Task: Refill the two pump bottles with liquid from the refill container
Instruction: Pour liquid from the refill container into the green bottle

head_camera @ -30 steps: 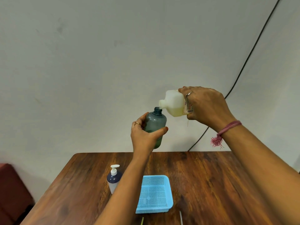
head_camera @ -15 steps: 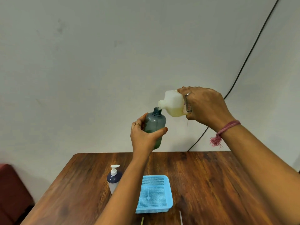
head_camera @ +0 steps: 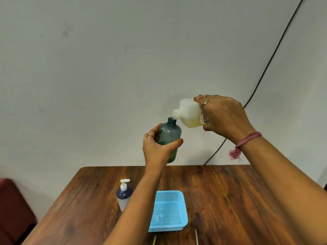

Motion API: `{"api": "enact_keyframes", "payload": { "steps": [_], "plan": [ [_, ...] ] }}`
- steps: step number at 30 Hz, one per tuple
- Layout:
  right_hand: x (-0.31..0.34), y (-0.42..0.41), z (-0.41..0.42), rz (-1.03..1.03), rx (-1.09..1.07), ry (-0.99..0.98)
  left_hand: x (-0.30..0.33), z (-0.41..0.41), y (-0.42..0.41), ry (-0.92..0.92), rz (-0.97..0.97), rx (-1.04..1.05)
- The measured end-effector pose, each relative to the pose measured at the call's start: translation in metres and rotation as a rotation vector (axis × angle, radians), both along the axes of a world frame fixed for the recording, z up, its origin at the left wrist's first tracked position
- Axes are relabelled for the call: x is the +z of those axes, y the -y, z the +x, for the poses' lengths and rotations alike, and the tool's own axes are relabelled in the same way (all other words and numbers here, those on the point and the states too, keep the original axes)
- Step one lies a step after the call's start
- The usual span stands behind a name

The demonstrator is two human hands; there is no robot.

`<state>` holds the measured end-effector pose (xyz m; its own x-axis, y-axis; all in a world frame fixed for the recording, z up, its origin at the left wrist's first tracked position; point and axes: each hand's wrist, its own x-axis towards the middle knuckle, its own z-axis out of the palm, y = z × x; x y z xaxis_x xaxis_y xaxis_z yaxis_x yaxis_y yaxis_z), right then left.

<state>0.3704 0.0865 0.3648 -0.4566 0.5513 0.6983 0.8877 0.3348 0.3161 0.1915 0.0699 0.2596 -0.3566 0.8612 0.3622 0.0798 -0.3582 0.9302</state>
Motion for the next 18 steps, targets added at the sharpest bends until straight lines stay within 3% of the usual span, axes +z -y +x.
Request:
{"api": "enact_keyframes", "payload": {
  "steps": [18],
  "plan": [
    [0.0010, -0.0004, 0.0004, 0.053, 0.028, -0.018, 0.0010, 0.0010, 0.0014, 0.007, -0.004, 0.003]
  ]
}}
